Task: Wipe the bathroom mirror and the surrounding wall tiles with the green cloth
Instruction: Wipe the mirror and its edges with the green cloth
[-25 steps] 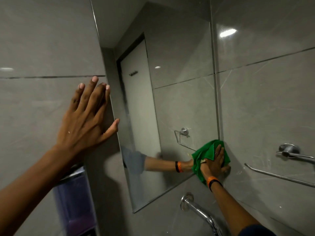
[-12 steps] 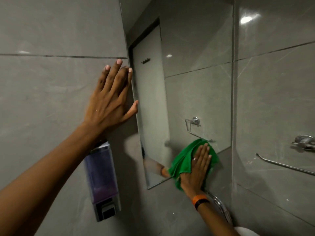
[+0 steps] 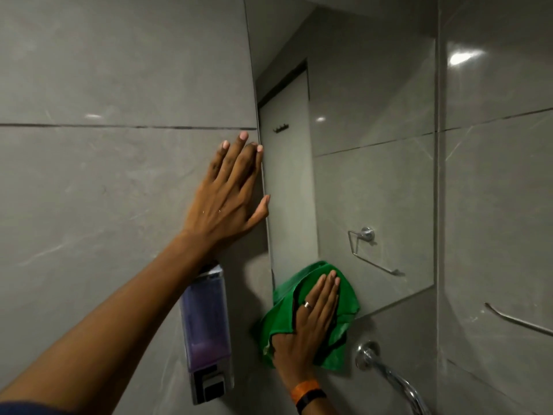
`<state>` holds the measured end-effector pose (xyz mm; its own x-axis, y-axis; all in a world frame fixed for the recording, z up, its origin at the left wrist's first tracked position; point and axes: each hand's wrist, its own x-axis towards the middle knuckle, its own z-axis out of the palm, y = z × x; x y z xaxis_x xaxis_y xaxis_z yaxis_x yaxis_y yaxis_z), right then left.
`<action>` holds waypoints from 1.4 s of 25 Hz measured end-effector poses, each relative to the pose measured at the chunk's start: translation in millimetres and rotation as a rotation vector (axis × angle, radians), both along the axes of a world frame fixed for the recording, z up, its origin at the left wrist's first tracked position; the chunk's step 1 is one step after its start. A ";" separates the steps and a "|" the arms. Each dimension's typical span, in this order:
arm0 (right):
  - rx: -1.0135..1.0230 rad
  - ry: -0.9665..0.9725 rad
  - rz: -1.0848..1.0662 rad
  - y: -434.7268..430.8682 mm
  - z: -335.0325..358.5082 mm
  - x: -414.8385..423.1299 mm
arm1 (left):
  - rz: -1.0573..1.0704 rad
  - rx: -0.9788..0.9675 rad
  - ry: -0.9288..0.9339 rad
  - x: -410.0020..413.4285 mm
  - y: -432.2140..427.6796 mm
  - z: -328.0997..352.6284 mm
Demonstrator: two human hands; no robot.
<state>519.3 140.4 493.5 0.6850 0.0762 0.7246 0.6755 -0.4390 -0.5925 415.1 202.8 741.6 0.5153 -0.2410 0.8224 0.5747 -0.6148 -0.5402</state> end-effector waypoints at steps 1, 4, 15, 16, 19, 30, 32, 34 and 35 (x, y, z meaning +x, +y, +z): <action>-0.005 0.030 -0.015 0.6 18.7 -0.4 | -0.005 0.002 0.002 -0.8 -0.8 0.4; 0.032 0.026 -0.010 -0.8 84.5 0.4 | -0.056 0.011 0.000 -4.2 -3.0 2.1; 0.179 -0.378 0.146 7.7 332.8 13.9 | -0.129 -0.092 -0.248 -27.8 -4.3 55.1; 0.184 -0.409 0.174 6.2 355.0 14.4 | -0.115 -0.091 -0.260 -32.2 -2.6 63.4; 0.168 -0.495 0.209 3.9 409.9 17.3 | -0.065 -0.072 -0.249 -41.8 2.0 81.7; 0.241 -0.544 0.078 4.7 464.4 24.0 | 0.073 -0.038 -0.238 -70.9 1.4 107.6; 0.274 -0.457 0.159 2.9 465.2 23.0 | 0.099 -0.042 -0.235 -80.9 -1.1 105.0; 0.286 -0.495 0.220 1.8 461.6 17.5 | 0.130 -0.064 -0.231 -91.0 -2.1 100.2; 0.283 -0.534 0.256 2.1 457.1 10.7 | 0.146 -0.075 -0.231 -95.3 -2.5 97.1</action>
